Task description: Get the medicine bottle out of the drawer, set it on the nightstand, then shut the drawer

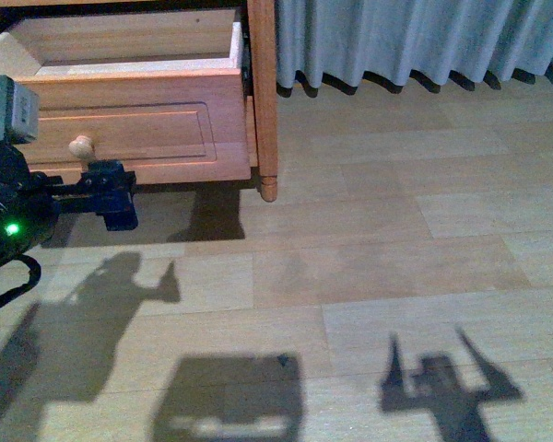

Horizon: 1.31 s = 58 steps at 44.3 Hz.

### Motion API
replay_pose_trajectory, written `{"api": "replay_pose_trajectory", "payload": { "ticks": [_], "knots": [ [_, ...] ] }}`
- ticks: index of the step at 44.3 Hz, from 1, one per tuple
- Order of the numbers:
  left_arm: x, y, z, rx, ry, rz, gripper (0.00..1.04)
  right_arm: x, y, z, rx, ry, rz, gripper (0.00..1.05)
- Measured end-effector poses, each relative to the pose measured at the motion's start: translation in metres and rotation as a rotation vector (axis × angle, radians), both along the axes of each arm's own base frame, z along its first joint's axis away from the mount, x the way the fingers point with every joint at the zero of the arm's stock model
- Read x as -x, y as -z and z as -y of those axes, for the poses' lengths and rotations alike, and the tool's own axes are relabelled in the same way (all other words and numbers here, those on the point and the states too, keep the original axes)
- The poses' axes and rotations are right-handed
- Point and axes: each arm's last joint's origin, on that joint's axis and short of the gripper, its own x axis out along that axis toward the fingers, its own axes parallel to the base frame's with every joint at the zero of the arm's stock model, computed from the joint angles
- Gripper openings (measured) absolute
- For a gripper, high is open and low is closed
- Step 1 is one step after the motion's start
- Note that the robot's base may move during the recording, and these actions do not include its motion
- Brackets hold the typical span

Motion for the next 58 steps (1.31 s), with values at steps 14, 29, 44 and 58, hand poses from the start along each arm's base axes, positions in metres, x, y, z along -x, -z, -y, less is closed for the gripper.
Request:
{"api": "replay_pose_trajectory", "payload": {
  "ticks": [14, 29, 44, 58],
  "knots": [
    [0.028, -0.065, -0.02, 0.034, 0.02, -0.035, 0.98, 0.0, 0.0, 0.0, 0.0, 0.0, 0.0, 0.98],
    [0.1, -0.202, -0.045, 0.135, 0.116, -0.005, 0.98, 0.0, 0.0, 0.0, 0.0, 0.0, 0.0, 0.98],
    [0.164, -0.246, -0.057, 0.119, 0.033, 0.11, 0.94, 0.0, 0.0, 0.0, 0.0, 0.0, 0.0, 0.98],
    [0.202, -0.201, -0.045, -0.067, -0.2, 0.367, 0.4, 0.0, 0.0, 0.0, 0.0, 0.0, 0.0, 0.98]
  ]
}}
